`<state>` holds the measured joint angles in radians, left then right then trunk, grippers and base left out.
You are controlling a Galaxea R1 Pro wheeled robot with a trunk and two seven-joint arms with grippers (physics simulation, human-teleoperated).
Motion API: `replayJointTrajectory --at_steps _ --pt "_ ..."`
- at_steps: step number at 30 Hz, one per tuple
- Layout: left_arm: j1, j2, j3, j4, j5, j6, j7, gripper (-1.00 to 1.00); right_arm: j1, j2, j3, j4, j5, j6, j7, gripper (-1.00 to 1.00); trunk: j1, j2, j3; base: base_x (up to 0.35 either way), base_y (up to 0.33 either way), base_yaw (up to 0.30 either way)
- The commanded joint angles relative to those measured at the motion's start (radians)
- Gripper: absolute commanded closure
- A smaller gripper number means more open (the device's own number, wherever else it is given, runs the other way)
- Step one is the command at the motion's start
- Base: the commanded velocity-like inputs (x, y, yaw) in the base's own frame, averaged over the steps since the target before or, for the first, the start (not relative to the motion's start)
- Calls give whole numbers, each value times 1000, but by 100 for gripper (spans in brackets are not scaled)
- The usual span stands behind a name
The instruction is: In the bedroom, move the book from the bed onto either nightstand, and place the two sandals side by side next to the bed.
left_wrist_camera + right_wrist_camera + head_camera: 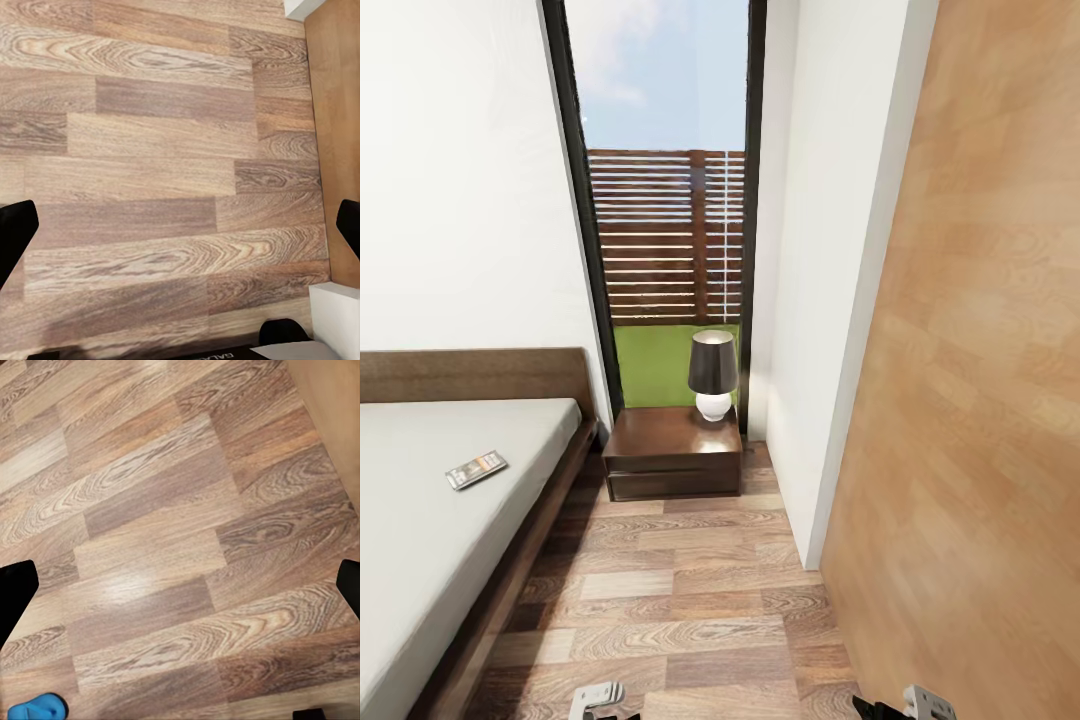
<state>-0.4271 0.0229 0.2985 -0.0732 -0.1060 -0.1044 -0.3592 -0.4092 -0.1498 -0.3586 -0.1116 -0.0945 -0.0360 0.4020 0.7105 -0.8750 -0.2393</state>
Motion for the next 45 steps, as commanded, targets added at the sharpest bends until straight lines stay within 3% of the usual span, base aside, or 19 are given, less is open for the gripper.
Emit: replayJointTrajectory --at_steps 1,18,31,45 --pt "-1 0 8 1 -11 -5 -3 -100 -1 0 3 2 -10 -2 4 -100 0 -1 -1 3 -1 0" --pt "-1 0 8 2 -11 -5 -3 -100 -1 0 4 1 -8 -2 5 -100 0 -1 -1 0 0 0" --pt "-1 0 8 1 -11 -5 -3 -100 -1 0 4 2 -8 -2 5 -100 0 -1 15 7 0 0" --pt "-1 0 7 2 -11 -5 -3 -100 -1 0 4 1 -8 -2 4 -100 0 -1 16 290 0 0"
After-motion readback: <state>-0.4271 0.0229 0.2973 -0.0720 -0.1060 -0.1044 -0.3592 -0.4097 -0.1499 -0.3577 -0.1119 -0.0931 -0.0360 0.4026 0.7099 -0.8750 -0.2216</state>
